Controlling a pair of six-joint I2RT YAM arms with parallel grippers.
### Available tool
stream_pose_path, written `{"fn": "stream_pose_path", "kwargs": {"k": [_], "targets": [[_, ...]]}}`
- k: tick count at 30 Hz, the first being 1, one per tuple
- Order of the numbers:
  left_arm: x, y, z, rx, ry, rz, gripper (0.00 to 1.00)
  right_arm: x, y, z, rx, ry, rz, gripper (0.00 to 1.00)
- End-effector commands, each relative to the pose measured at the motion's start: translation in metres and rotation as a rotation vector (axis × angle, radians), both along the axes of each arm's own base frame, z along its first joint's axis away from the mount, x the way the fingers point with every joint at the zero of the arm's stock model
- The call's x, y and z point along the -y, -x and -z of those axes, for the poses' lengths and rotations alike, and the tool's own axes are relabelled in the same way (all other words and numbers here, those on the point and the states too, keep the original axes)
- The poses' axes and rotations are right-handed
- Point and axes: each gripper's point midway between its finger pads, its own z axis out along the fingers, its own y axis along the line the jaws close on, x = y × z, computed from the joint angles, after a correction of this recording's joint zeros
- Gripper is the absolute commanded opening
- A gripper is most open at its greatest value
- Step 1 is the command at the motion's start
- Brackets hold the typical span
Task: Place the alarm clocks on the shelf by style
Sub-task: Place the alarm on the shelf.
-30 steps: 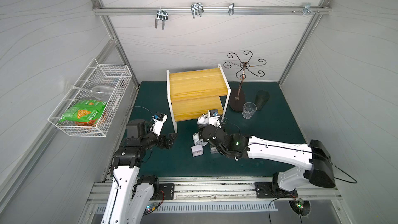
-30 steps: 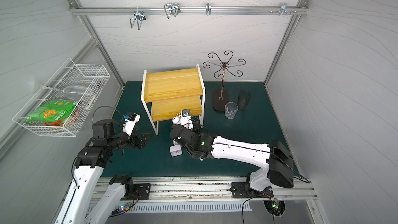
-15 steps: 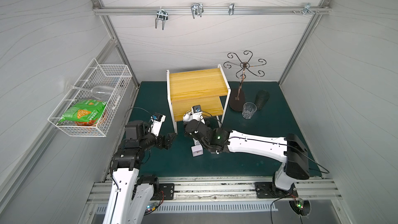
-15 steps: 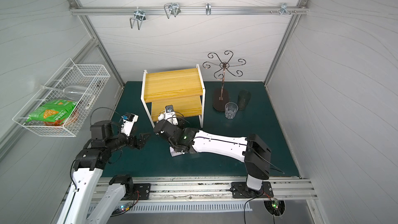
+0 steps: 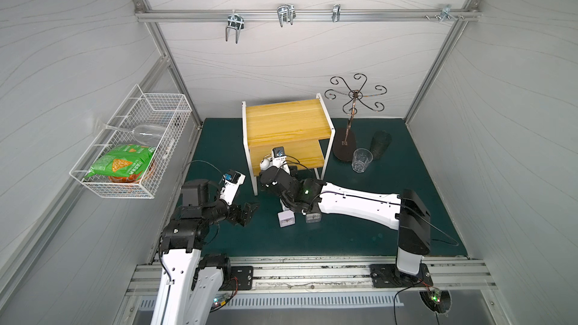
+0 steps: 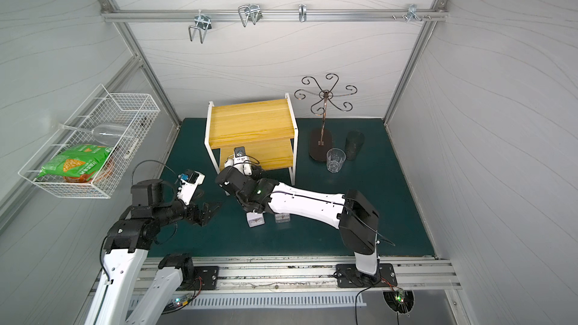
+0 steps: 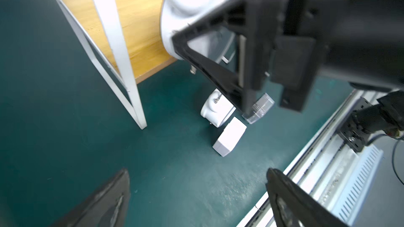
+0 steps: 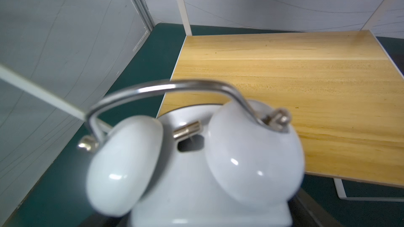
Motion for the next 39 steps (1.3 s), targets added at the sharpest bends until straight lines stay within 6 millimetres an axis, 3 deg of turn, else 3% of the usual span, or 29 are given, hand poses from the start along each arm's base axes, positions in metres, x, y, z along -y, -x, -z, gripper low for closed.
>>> {"fn": "stream_pose_path", "kwargs": {"k": [1,16,39], "targets": [[0.007,0.003,-0.012,0.044,0.019,0.053,0.99,-0.002,-0.011,-0.018,0.04,-0.033,0.033,0.52],[0.013,0.01,-0.008,0.028,0.037,0.096,0.99,-0.013,-0.032,-0.028,0.109,-0.072,0.07,0.52],[0.012,0.01,-0.005,0.019,0.033,0.096,0.99,0.002,-0.049,-0.002,0.078,-0.071,0.254,0.51]]}}
